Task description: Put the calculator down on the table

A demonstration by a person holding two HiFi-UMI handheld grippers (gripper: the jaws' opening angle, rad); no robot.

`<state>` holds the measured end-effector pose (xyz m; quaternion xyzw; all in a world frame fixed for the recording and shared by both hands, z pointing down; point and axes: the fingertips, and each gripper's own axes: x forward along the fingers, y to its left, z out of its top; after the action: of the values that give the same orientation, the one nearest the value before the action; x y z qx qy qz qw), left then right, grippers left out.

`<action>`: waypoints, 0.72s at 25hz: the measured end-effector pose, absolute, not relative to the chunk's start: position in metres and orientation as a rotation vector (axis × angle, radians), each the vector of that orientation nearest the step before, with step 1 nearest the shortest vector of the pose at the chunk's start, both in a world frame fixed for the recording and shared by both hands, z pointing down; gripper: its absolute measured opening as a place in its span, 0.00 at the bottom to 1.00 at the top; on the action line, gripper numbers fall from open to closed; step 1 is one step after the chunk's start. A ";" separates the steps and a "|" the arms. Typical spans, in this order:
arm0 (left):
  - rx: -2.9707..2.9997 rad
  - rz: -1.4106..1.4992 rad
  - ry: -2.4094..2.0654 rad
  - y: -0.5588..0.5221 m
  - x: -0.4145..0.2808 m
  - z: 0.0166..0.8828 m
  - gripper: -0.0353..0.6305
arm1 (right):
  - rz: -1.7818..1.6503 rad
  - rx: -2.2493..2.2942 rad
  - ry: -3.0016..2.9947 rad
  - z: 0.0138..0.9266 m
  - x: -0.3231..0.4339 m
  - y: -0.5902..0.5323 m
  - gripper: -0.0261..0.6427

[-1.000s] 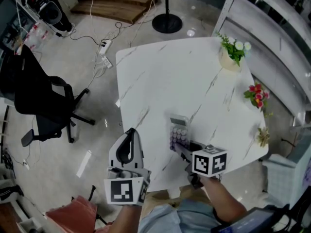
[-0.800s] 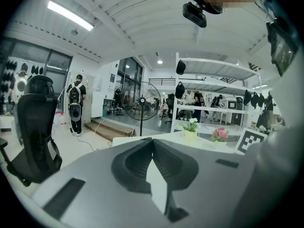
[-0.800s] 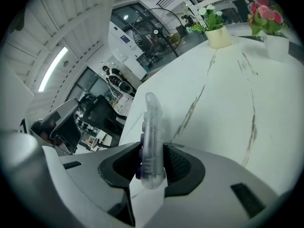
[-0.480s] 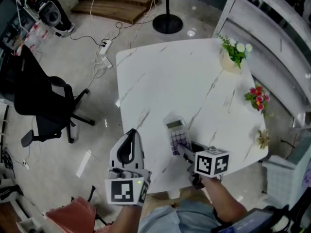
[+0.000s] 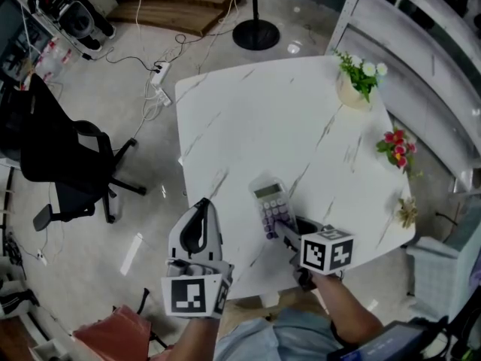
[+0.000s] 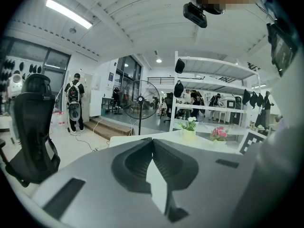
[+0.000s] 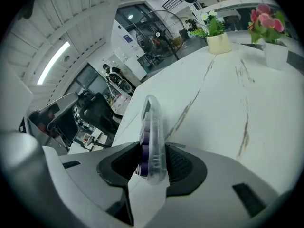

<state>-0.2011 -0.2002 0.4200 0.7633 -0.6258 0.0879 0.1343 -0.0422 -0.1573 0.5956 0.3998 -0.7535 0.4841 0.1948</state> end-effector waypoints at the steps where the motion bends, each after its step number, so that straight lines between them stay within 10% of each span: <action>1: 2.214 0.250 -1.814 -0.201 -0.200 0.419 0.06 | 1.356 1.125 -2.112 0.596 -0.041 -0.158 0.31; 18: 2.299 0.206 -1.785 -0.195 -0.180 0.402 0.06 | 1.298 1.201 -2.146 0.589 -0.022 -0.165 0.35</action>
<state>-0.1805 -0.1950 0.4025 0.7830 -0.6079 0.0702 0.1115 -0.0223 -0.1646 0.5891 0.4248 -0.7592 0.4591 0.1797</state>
